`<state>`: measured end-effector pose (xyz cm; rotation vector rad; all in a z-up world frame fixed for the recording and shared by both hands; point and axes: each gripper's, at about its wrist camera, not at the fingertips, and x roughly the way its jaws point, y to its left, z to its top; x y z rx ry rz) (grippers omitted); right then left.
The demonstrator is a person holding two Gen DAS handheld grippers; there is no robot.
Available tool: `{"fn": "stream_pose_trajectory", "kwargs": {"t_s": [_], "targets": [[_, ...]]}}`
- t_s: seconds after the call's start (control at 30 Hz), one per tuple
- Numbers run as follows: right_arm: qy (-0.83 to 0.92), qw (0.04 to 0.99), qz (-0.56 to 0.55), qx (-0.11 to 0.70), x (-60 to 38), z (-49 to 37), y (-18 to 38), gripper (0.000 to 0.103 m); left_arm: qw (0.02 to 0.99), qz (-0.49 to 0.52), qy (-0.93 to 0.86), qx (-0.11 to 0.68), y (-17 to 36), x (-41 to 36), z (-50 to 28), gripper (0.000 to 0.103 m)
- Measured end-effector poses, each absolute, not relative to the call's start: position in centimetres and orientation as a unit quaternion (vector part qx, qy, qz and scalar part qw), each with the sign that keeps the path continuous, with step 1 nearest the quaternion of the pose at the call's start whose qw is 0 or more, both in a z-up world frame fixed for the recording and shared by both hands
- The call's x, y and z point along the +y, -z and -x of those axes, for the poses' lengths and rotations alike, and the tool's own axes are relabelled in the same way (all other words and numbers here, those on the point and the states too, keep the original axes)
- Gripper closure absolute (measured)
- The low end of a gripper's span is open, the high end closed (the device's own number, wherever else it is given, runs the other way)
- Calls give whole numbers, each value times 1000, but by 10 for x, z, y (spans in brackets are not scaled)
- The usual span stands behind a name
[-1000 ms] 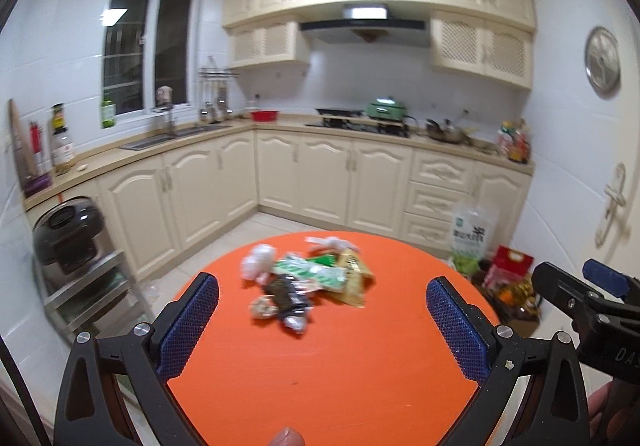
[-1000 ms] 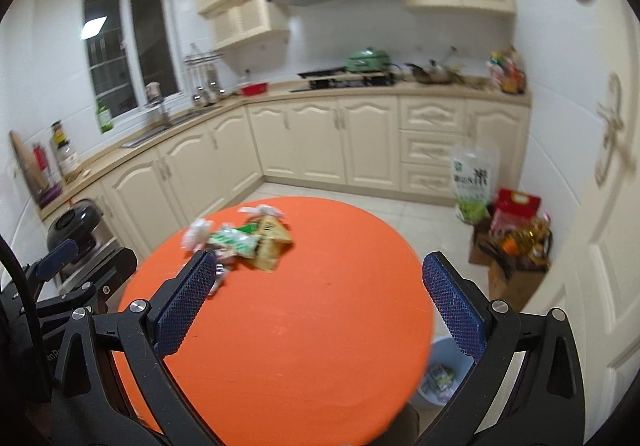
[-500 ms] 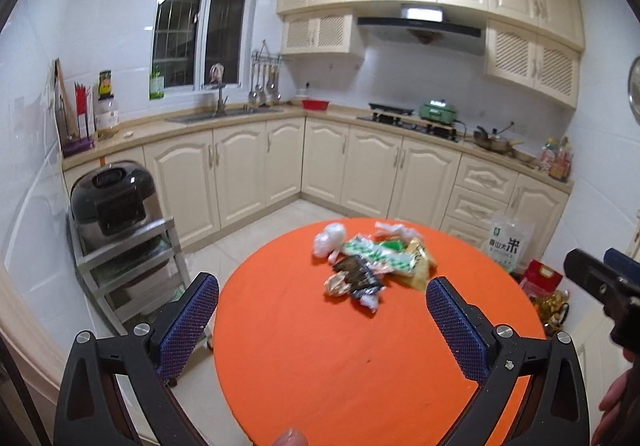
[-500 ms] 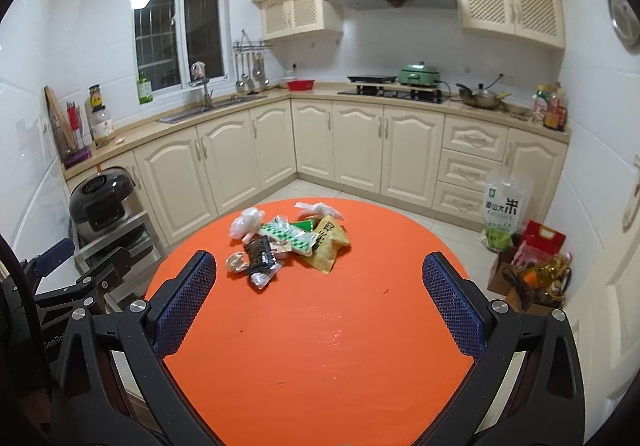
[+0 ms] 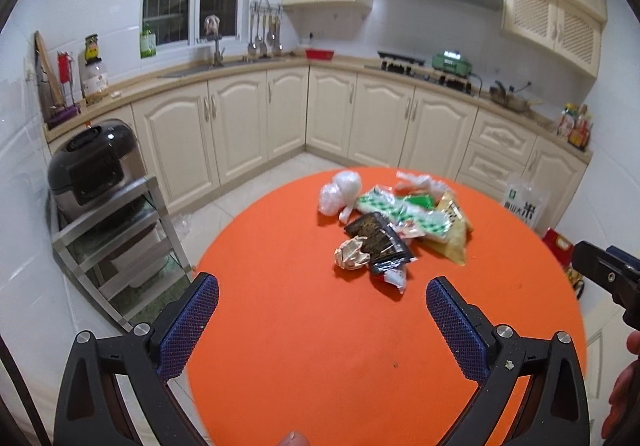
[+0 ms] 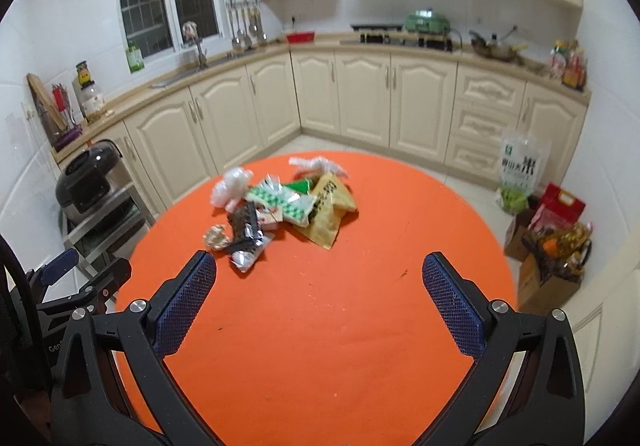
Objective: Collect trash
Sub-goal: 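Grasp the crumpled paper with the left tool while the right tool grasps the yellow snack bag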
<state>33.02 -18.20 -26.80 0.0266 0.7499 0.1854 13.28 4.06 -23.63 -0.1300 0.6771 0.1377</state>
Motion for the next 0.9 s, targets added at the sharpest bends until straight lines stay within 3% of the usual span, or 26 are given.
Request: {"fn": "stream_pose_trajectory", "kwargs": {"t_s": [0.5,0.67,0.8,0.9], "targets": [[-79,888,-16,452,-192,-447,357,0,902,73,-68,420,278,89,-333,5],[-74,882,-14,465,-194,-475,375,3,889,70,-64,449,289,97,-384,26],[-78,877,-10,473,-189,-493,388,6,894,74,-52,440,289,103,-406,35],[-84,876,-6,474,-183,-503,394,13,896,77,-47,434,290,108,-418,50]]}}
